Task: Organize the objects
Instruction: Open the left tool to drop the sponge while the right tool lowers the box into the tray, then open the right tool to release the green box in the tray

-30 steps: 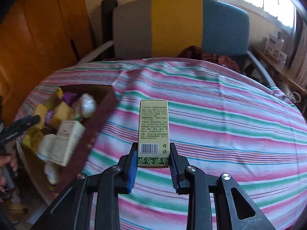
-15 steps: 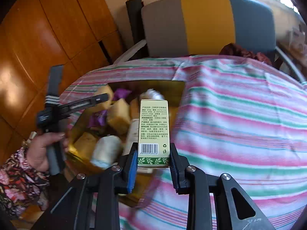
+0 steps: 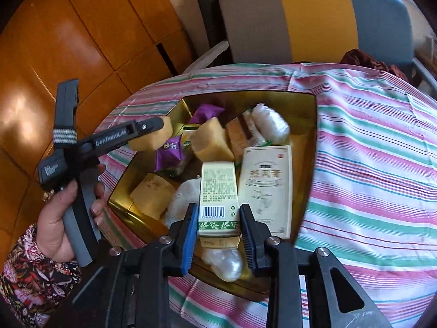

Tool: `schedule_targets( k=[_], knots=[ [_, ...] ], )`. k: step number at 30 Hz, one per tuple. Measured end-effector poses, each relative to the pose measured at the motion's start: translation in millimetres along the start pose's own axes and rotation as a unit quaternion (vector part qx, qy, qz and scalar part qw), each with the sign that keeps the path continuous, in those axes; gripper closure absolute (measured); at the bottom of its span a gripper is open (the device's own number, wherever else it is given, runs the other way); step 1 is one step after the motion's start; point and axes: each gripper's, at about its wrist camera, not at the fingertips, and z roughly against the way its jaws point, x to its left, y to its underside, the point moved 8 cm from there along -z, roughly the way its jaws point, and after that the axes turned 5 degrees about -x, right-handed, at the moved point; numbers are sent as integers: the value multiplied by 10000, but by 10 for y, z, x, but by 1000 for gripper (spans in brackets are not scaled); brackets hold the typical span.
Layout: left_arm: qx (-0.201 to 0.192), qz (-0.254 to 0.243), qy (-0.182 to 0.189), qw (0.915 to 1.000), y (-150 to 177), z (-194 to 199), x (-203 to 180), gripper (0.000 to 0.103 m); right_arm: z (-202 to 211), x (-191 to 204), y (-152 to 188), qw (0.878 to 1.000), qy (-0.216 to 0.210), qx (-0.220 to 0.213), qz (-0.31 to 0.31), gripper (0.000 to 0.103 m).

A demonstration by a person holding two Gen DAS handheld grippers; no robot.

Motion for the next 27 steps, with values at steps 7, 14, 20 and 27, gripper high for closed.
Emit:
schedule_targets(
  k=[7,14,20,27],
  knots=[
    [-432,105,-17,9990,-240,275,-9,37,-161,140,-27,9997,189,19,138,71],
    [-639,46,-832,9945,-122,624,193,37,-109,207,94,9992,291,162,198,71],
    [-607,69,-1205,9908,55,734,293,37,-1,214,304,9983,337,398,266,71],
    [-461,-78,-1030,9936,214,814,125,37,-323,128,225,9963,623,449,383,74]
  ],
)
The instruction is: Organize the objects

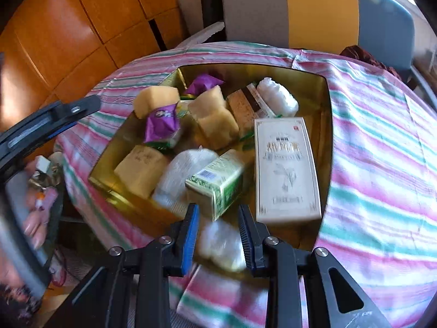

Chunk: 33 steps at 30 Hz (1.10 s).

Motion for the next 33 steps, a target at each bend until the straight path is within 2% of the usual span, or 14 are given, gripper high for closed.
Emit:
schedule_targets(
  k=[3,6,8,9,13,14,20,27,33],
  knots=[
    [-84,-271,8,9996,33,54,-72,37,-65,16,-114,9998,100,-103,97,74],
    [-109,-632,-166,9978,95,107,-133,37,53,87,-222,9994,-126,-323,-5,72],
    [-125,-859,-308,9957,139,138,-162,37,153,111,-271,9988,-60,-482,72,56],
    [-136,-920,-325,9951,157,153,-182,37,210,117,-296,9982,-12,-579,122,53],
    [-97,-964,-549,9938,206,165,-160,37,356,100,-358,9965,198,-796,180,18],
    [-55,-929,-601,9938,215,158,-146,37,378,93,-365,9962,220,-825,166,14],
    [116,-494,-640,9967,216,191,-57,37,494,77,-403,9950,345,-937,99,1],
    [251,-304,-1076,9934,220,227,76,37,515,3,-379,9937,664,-898,-21,0],
    [584,-275,-1120,9916,268,201,116,37,565,-47,-399,9901,1003,-966,-152,0]
  ],
)
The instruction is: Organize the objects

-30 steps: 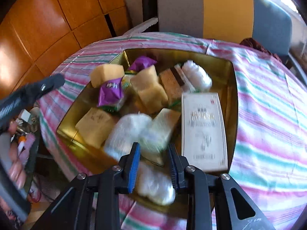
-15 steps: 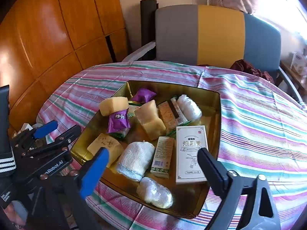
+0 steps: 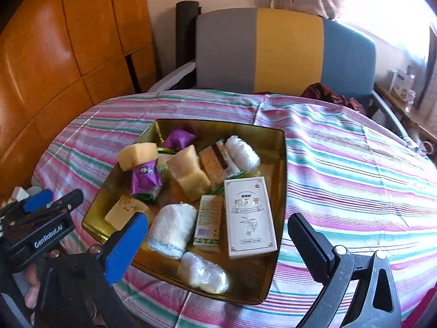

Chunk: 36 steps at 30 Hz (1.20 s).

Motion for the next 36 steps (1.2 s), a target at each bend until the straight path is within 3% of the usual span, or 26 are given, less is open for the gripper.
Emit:
schedule_targets(
  k=[14,36],
  knots=[
    [32,-225,-40,9997,22,37,-13,37,-44,4,-49,9987,389,190,-255,0],
    [304,-76,532,9981,51,52,-149,40,-66,-39,-54,9971,641,227,-330,0]
  ],
)
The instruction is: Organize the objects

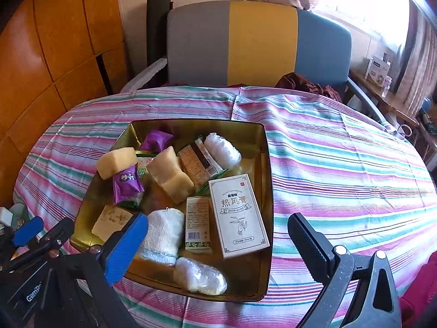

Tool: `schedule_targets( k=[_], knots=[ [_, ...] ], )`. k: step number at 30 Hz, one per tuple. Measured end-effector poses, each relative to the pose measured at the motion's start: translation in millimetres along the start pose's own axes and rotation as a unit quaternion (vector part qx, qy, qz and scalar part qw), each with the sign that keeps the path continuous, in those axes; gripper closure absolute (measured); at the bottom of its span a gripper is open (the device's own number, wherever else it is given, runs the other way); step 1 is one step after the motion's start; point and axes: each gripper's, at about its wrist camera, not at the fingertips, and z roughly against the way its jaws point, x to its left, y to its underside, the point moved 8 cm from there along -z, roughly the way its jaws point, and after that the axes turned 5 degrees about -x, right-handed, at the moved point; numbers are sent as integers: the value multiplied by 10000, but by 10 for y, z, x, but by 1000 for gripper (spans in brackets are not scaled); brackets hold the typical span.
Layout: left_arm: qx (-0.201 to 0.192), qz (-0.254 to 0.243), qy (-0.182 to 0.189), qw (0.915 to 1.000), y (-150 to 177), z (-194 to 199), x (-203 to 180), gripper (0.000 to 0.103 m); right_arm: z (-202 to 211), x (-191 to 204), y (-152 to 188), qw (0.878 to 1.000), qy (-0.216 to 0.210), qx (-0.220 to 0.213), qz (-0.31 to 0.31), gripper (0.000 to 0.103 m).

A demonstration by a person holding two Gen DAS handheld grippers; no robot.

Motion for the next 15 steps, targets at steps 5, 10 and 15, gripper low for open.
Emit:
schedule_targets(
  k=[5,10,15],
  knots=[
    [-7,32,-34,10000,16,-7,3,41,-10,-16,8,10000,14,20,-14,0],
    [-178,-92,-265,9994,-8,18,9,41,-21,-26,20,10000,-8,47,-18,0],
    [-138,-123,-226,9996,-15,3,-13,41,-32,-19,27,10000,-28,60,-5,0]
  ],
)
